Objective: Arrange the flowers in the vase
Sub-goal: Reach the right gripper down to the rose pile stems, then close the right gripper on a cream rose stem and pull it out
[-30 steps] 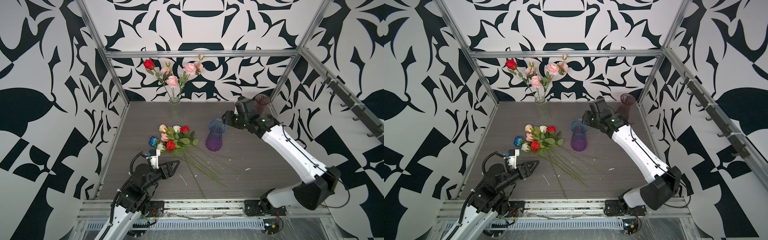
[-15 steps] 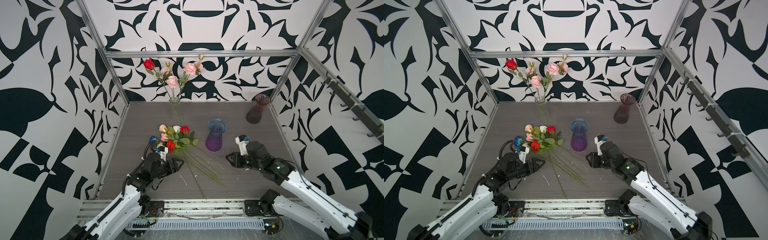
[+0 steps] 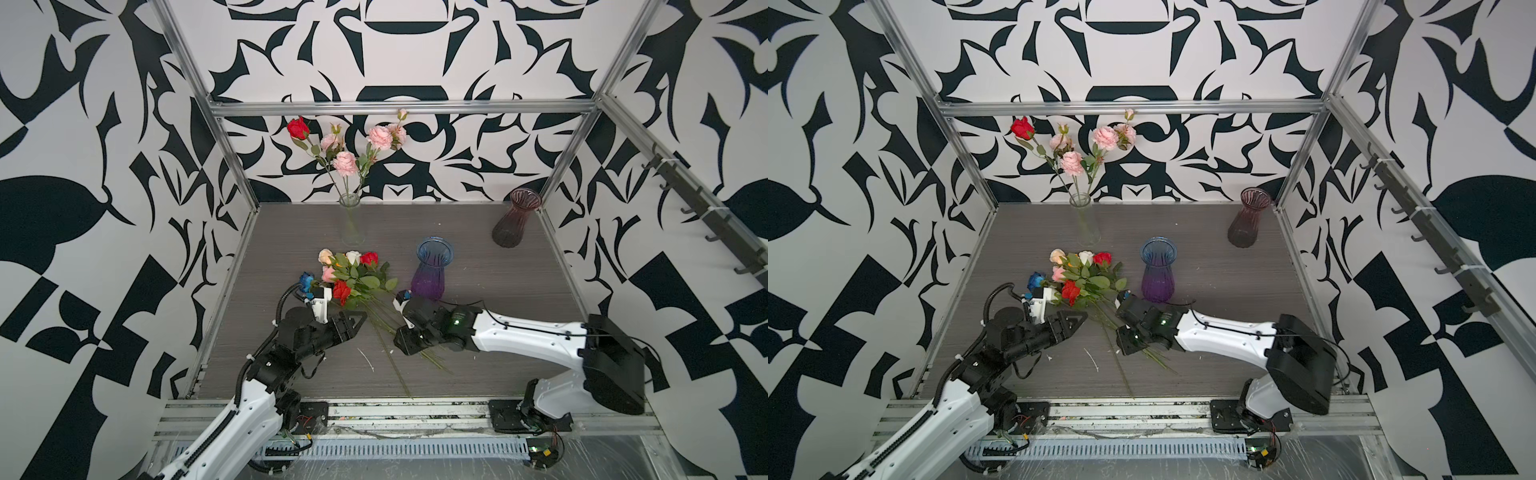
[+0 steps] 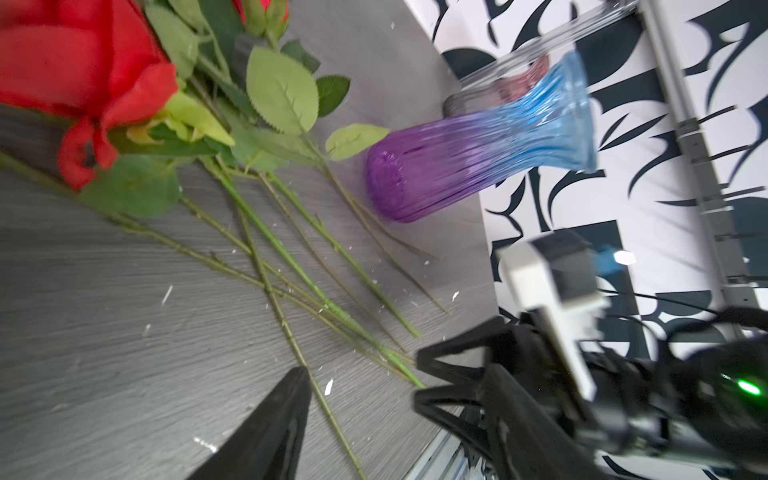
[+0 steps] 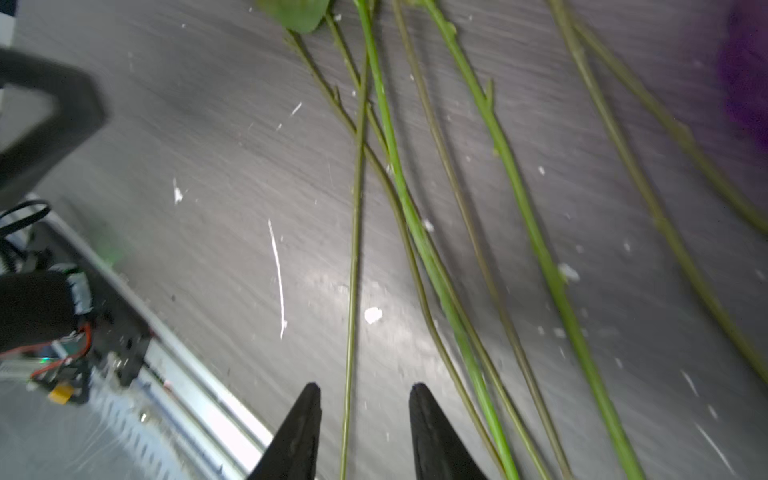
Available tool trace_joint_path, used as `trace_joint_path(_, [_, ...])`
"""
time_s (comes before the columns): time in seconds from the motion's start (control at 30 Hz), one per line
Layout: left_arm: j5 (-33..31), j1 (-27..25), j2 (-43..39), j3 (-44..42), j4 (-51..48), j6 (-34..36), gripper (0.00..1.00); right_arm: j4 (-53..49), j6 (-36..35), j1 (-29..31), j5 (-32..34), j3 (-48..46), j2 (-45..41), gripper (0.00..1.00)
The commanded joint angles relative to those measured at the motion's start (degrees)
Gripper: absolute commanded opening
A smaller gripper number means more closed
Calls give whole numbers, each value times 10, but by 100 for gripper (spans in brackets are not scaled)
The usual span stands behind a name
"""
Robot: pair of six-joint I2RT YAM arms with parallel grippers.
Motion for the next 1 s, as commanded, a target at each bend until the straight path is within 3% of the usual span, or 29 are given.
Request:
trace_joint_path(0.0, [-21, 3, -42, -20, -26, -7, 71, 10, -40, 1, 16, 60, 44, 40])
trace_joint_path(0.43, [-37, 3, -103, -45, -37, -6, 71, -73, -103, -26, 87, 249, 217, 25])
trace_joint_path(0.97, [-37, 4, -118, -48, -42, -3, 72, -113, -133, -78, 52, 323, 288, 24])
